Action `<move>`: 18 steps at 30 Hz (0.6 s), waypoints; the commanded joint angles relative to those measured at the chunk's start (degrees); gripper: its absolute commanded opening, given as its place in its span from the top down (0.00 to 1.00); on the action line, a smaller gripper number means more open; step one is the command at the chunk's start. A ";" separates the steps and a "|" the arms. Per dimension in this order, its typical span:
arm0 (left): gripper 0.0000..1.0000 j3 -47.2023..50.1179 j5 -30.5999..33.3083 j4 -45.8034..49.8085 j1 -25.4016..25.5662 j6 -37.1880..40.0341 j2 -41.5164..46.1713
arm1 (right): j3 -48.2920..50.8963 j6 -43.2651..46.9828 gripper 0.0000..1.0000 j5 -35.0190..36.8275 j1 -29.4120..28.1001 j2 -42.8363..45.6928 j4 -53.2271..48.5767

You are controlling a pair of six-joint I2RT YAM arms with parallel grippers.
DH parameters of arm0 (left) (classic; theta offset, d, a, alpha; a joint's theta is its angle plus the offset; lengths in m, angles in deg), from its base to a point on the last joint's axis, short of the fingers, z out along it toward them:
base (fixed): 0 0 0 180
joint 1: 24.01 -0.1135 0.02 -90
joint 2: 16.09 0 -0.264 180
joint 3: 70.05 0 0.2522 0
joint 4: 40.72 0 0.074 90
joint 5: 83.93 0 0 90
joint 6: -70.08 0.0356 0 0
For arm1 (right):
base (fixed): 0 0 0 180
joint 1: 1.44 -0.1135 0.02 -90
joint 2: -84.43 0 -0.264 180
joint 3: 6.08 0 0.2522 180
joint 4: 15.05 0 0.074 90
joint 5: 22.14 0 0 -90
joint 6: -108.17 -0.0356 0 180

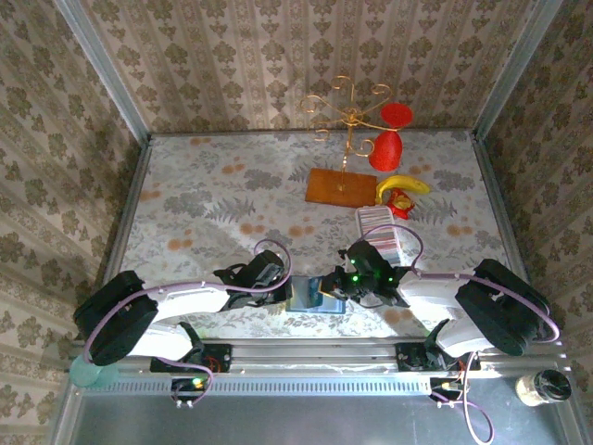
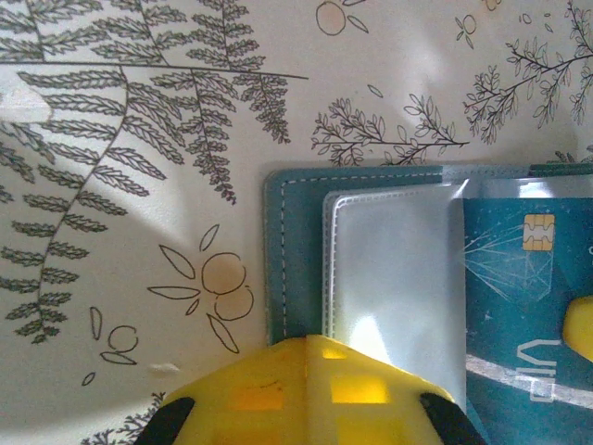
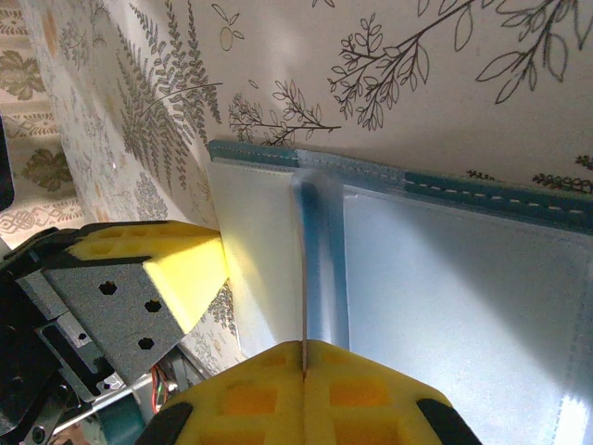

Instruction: Put the credit cards into the card holder

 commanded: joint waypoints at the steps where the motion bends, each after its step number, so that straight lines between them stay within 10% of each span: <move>1: 1.00 0.18 0.88 3.38 0.72 -0.78 -1.52 | -0.82 0.87 1.00 -1.39 -0.57 -0.11 -0.59; 18: 1.00 0.27 1.12 3.46 1.18 -1.06 -1.29 | -1.43 0.42 1.00 0.21 -1.49 -1.04 -0.46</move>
